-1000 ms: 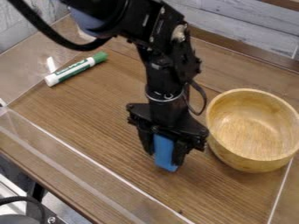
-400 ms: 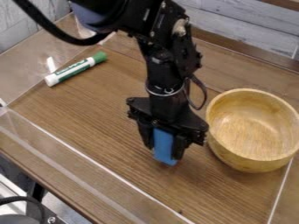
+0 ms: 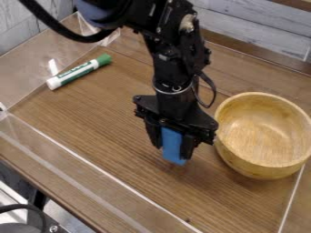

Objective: Put the blue block in the brown bowl

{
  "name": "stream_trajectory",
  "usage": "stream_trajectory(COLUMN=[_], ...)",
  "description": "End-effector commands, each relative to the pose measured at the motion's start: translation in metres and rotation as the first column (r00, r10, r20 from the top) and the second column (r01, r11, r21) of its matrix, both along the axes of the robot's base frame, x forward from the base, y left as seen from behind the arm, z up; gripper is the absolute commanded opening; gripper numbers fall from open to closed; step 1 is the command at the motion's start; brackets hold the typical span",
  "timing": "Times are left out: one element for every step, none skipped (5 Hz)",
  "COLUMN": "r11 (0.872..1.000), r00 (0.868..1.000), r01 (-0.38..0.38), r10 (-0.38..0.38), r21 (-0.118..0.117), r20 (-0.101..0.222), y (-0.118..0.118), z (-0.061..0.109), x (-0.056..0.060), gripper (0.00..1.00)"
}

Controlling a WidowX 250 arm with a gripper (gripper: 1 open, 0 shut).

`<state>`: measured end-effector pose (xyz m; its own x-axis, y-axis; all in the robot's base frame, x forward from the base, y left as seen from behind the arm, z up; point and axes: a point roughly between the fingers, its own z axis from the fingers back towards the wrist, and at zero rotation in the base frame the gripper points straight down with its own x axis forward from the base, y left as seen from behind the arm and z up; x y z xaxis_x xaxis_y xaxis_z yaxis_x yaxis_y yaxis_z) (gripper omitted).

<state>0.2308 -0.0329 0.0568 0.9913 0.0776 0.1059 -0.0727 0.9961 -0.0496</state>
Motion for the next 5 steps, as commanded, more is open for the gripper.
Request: stream_trajectory(r11=[1.000, 1.000, 1.000, 0.999, 0.999], r00=[0.996, 0.995, 0.992, 0.986, 0.983], r01=[0.000, 0.006, 0.015, 0.030, 0.040], r10=[0.000, -0.006, -0.016, -0.031, -0.041], r21=[-0.002, 0.002, 0.008, 0.009, 0.009], r20=[0.087, 0.100, 0.129, 0.165, 0.179], y=[0.003, 0.005, 0.007, 0.010, 0.002], z=[0.020, 0.023, 0.029, 0.033, 0.040], x=[0.015, 0.018, 0.023, 0.030, 0.030], gripper=[0.00, 0.00, 0.00, 0.00, 0.00])
